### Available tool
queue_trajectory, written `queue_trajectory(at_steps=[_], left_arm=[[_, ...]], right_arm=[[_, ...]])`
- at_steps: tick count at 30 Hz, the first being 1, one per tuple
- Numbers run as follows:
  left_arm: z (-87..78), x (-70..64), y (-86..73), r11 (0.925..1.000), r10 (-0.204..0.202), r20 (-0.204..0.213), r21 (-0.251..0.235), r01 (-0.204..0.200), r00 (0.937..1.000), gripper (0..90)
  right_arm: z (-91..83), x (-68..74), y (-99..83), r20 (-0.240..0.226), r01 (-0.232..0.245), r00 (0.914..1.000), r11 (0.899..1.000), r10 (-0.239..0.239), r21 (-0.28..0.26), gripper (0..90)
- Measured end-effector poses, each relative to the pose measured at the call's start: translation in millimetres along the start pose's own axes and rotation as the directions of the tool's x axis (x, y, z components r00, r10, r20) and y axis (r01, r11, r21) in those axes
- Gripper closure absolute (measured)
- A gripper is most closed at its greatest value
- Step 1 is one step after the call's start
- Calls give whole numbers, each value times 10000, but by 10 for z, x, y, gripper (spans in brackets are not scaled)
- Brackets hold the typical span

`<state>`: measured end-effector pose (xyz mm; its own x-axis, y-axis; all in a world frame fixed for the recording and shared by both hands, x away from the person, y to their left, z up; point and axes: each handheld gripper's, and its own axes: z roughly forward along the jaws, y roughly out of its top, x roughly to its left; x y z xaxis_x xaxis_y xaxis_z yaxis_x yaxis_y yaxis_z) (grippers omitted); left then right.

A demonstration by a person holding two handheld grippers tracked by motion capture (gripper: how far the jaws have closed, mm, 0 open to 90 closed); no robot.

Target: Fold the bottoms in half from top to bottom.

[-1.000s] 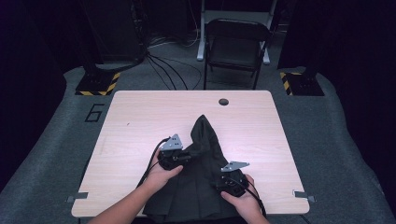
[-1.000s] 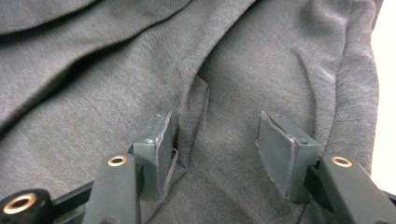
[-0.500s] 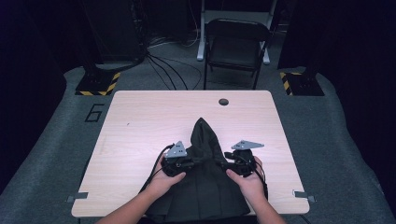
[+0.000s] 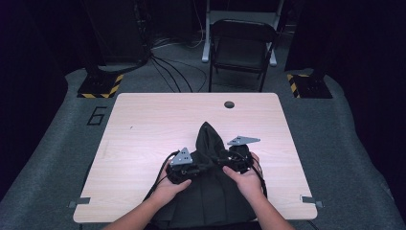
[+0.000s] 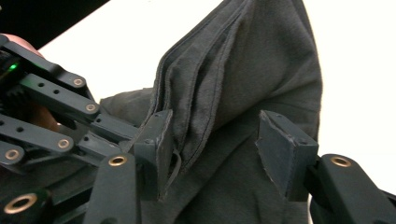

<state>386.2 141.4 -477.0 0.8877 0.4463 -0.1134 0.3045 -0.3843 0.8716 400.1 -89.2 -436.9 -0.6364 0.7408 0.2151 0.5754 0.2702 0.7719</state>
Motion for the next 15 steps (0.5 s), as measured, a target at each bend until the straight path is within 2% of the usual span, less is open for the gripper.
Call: queue_trajectory(at_steps=[3,6,7,8,9,10,12,13,15], left_arm=[[-20,17,-27,9993,75,299,371,-86,9995,719],[-61,17,-49,9991,63,335,415,-77,9994,636],[-148,47,-71,9992,-9,466,399,-10,9989,598],[-196,69,-78,9992,-23,412,395,7,9991,581],[-248,98,-89,9990,-221,331,390,208,9992,559],[-248,98,-89,9990,-221,331,390,208,9992,530],[-345,176,-93,9983,-392,-2,437,392,9992,515],[-388,224,-87,9975,-592,-372,352,605,9976,504],[-431,281,-69,9962,-752,-645,386,778,9951,492]], right_arm=[[15,15,-8,-357,-161,9992,9999,162,41,481],[32,44,-11,-454,-75,9989,9999,80,123,494],[54,80,-14,-567,36,9984,9998,-24,210,516],[65,100,-17,-543,154,9984,9996,-140,254,521],[73,120,-22,-523,271,9983,9992,-255,299,535],[73,120,-22,-523,271,9983,9992,-255,299,535],[83,174,-38,-535,524,9973,9981,-506,328,566],[89,206,-48,-469,741,9962,9968,-727,292,585],[85,245,-61,-465,829,9956,9964,-819,185,591]])
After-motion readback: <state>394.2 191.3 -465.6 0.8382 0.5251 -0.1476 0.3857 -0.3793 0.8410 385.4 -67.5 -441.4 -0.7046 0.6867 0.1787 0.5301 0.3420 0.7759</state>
